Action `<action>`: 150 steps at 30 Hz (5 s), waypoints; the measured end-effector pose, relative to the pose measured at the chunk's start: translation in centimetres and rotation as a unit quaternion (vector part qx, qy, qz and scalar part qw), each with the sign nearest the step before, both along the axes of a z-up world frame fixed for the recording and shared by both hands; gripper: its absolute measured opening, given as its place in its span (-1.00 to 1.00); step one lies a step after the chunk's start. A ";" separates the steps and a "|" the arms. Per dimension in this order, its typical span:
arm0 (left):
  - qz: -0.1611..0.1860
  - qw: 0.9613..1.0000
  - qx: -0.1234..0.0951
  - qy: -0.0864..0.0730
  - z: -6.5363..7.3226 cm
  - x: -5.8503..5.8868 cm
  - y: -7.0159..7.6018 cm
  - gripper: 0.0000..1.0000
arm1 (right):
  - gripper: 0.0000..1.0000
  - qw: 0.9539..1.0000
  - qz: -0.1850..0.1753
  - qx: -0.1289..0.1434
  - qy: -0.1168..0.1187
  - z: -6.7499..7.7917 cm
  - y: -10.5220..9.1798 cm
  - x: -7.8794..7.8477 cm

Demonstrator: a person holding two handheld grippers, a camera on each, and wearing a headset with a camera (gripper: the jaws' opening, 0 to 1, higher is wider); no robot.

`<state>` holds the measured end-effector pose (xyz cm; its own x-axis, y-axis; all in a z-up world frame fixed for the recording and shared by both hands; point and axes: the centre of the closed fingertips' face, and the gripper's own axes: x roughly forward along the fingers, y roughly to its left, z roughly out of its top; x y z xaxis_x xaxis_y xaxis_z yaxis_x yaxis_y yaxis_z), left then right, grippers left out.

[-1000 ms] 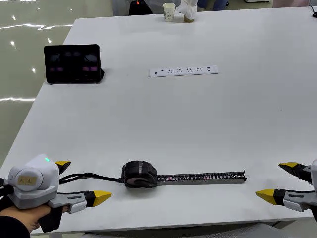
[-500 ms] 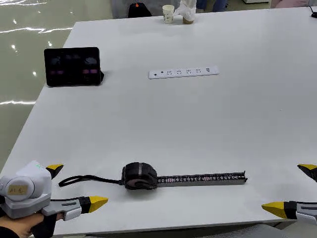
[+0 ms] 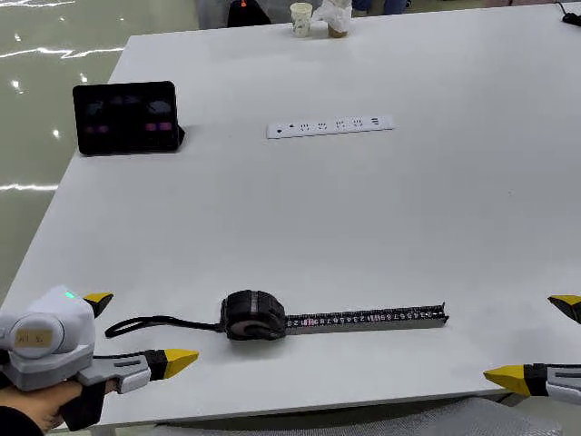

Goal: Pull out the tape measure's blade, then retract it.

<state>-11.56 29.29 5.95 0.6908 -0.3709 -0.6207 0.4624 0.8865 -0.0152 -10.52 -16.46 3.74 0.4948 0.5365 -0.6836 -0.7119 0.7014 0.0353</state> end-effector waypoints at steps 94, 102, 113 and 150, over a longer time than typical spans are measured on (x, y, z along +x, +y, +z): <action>0.165 0.985 -0.027 0.046 -0.3 4.6 -13.2 0.98 | 0.41 0.944 0.301 -0.131 0.020 -2.8 7.2 5.2; 0.161 0.986 -0.027 0.023 -2.1 5.0 -12.9 0.98 | -0.05 0.923 0.353 -0.149 0.028 -3.2 7.5 4.8; 0.176 0.982 -0.068 0.017 -4.7 5.5 -12.4 0.98 | -0.42 0.909 0.382 -0.163 0.042 -4.2 7.5 4.3; 0.193 0.980 -0.038 0.015 -4.7 5.3 -11.1 0.42 | -0.77 0.906 0.371 -0.185 0.086 -5.3 7.5 4.1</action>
